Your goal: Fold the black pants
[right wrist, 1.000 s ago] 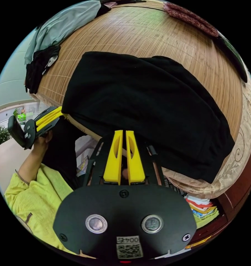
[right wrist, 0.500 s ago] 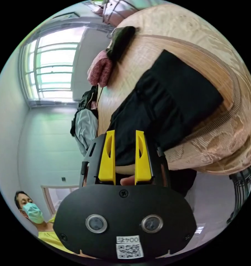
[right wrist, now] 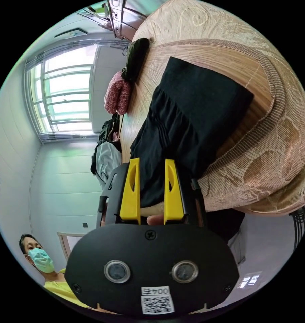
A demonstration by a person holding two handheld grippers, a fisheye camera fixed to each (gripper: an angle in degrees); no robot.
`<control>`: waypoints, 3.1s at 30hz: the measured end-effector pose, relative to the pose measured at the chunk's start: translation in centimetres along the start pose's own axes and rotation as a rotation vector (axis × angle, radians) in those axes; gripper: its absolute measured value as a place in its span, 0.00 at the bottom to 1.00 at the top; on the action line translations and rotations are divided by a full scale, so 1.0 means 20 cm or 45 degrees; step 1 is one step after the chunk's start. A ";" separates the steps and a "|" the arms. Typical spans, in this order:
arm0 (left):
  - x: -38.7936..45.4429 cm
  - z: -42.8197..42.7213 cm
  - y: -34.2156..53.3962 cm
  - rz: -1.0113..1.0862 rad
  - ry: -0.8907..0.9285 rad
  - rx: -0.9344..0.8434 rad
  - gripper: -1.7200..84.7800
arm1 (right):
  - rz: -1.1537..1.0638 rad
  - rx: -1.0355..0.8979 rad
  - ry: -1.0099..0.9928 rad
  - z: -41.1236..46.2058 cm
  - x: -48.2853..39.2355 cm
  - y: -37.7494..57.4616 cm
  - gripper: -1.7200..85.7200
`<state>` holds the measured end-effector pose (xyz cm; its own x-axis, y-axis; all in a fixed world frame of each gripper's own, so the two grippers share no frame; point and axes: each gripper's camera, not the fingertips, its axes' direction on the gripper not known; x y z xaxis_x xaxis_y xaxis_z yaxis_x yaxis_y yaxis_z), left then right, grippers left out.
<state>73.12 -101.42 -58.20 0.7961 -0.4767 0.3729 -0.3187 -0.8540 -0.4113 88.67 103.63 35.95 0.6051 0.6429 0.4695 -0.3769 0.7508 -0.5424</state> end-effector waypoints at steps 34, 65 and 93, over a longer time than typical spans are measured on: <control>-0.35 -0.03 -0.16 -0.092 0.158 -0.039 0.04 | -0.007 0.021 0.118 -0.39 0.20 0.04 0.10; -0.23 0.02 -0.36 -0.080 0.196 -0.068 0.04 | -0.166 -0.174 0.565 -0.09 -0.35 0.35 0.06; 0.38 0.29 -0.75 0.294 -0.268 -0.059 0.02 | -0.738 -0.206 1.149 0.73 -1.12 0.92 0.01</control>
<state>87.00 -91.11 -54.01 0.7874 -0.6096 0.0914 -0.5227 -0.7390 -0.4250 57.93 105.19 25.56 0.9789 -0.2012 0.0346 0.1896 0.8331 -0.5196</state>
